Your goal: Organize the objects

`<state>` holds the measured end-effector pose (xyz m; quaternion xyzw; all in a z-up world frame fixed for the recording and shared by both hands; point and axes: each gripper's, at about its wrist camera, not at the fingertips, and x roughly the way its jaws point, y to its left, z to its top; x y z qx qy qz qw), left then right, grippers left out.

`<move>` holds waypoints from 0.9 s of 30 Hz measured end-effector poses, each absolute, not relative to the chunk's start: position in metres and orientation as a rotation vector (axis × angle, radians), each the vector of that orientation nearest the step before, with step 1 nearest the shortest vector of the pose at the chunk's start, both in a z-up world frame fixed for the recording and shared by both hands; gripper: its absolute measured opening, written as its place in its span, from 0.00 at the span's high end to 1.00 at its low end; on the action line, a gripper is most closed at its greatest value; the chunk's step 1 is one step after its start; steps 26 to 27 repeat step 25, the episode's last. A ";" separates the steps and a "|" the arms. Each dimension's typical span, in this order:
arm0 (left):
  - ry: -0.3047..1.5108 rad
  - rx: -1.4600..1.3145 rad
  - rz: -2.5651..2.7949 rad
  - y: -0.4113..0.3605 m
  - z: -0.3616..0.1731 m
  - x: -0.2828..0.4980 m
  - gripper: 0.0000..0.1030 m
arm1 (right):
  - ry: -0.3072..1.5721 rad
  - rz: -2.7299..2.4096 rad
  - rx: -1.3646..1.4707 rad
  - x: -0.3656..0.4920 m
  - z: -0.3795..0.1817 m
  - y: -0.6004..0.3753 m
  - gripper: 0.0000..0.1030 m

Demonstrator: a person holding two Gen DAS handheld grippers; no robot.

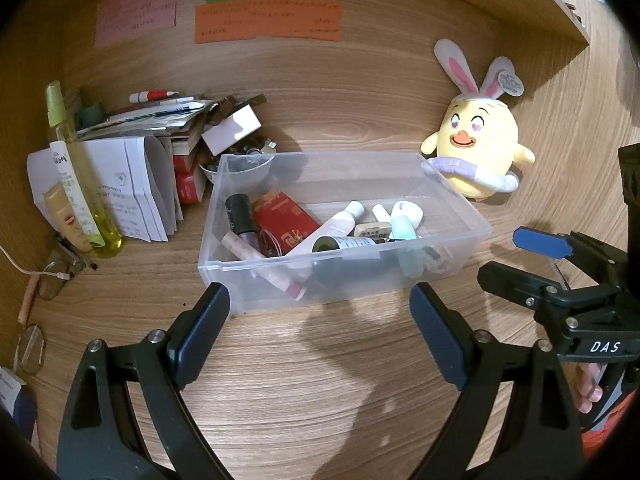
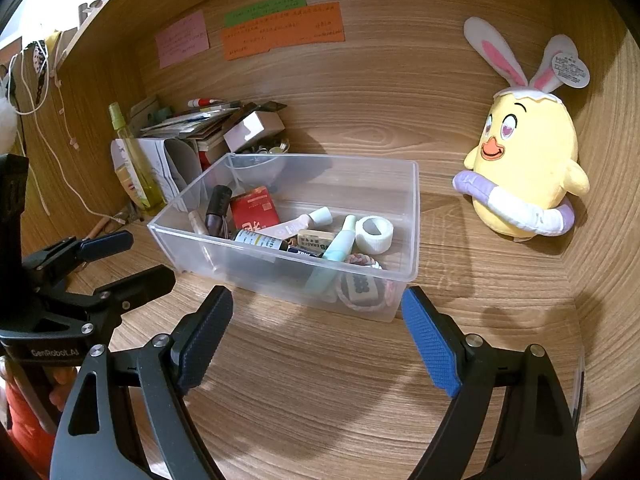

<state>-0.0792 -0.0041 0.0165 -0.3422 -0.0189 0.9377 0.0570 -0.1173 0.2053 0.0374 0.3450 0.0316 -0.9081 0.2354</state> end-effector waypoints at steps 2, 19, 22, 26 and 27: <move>-0.058 -1.036 2.843 -0.004 0.017 -0.079 0.09 | 0.084 -2.490 0.948 -0.117 0.038 0.205 0.18; -0.075 -1.019 2.860 -0.006 0.020 -0.077 0.08 | 0.096 -2.481 0.945 -0.116 0.036 0.201 0.18; -0.078 -1.022 2.859 -0.006 0.019 -0.077 0.08 | 0.099 -2.480 0.947 -0.117 0.036 0.202 0.18; -0.081 -1.028 2.855 -0.007 0.019 -0.077 0.07 | 0.101 -2.478 0.953 -0.117 0.035 0.202 0.18; -0.081 -1.028 2.855 -0.007 0.019 -0.077 0.07 | 0.101 -2.478 0.953 -0.117 0.035 0.202 0.18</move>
